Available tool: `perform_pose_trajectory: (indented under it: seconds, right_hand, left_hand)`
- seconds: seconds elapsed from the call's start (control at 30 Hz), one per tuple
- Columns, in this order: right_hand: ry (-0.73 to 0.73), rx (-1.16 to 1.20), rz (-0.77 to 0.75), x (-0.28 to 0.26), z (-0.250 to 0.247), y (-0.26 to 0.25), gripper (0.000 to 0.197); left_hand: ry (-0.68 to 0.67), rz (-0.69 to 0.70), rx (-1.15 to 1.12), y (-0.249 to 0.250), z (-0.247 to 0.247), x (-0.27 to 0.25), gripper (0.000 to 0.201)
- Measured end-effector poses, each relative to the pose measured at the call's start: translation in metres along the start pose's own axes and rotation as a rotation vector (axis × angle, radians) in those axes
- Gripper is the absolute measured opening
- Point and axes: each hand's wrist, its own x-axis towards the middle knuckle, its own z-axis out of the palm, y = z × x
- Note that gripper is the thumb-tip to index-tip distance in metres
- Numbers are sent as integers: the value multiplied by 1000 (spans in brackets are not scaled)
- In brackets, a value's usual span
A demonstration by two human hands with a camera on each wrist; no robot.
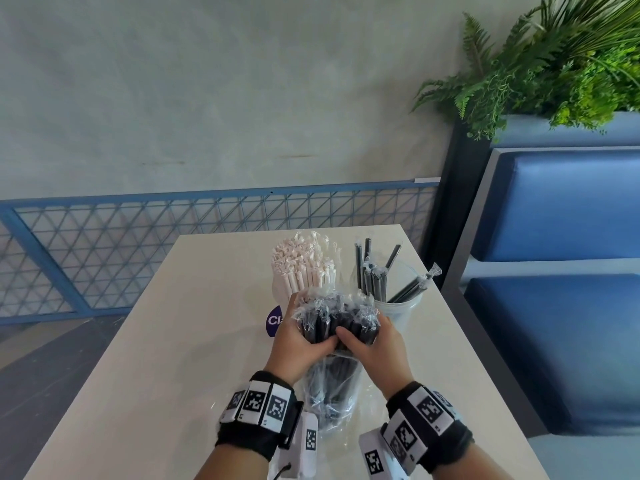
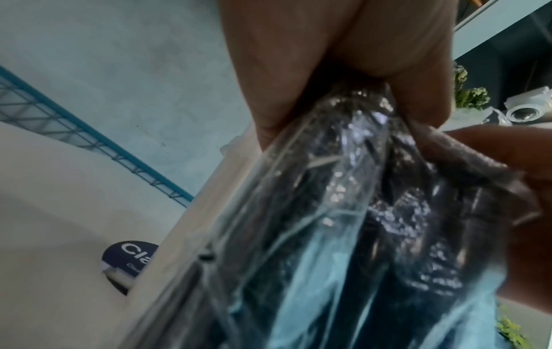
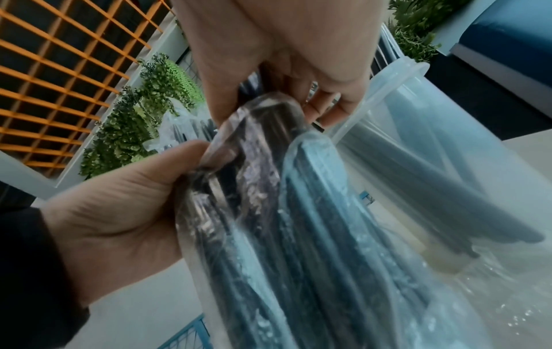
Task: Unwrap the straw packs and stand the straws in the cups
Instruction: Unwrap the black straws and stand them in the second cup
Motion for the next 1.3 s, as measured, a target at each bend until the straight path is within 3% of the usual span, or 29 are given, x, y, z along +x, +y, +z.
perform_pose_trajectory:
  seconds: [0.1,0.23,0.6,0.7,0.87,1.0,1.3]
  right_hand:
    - [47,52,23,3,1,-3,54]
    - [85,134,54,7,2,-6,39]
    - [133,373,-50,44,-23,-54,26]
    - [86,425,-61,50,-29,-63,34]
    - [-116,408,-3,39,-24,-44,42]
    - [-119,366,54,32,-12,-29,38]
    - [-38,516,63,46,-10,-41,29]
  left_hand:
    - [34,30,-7,7,4,1,62]
    - [62,63,37,11,8,3,66]
    - [65,12,88,11,7,8,71]
    - [83,-16,47,5,6,10,69]
    - [106,-48,-22,-5,4,10,63]
    - [78,-72,-72,-8,2,12,62]
    - [-64,-106,-94,0,-3,15,71]
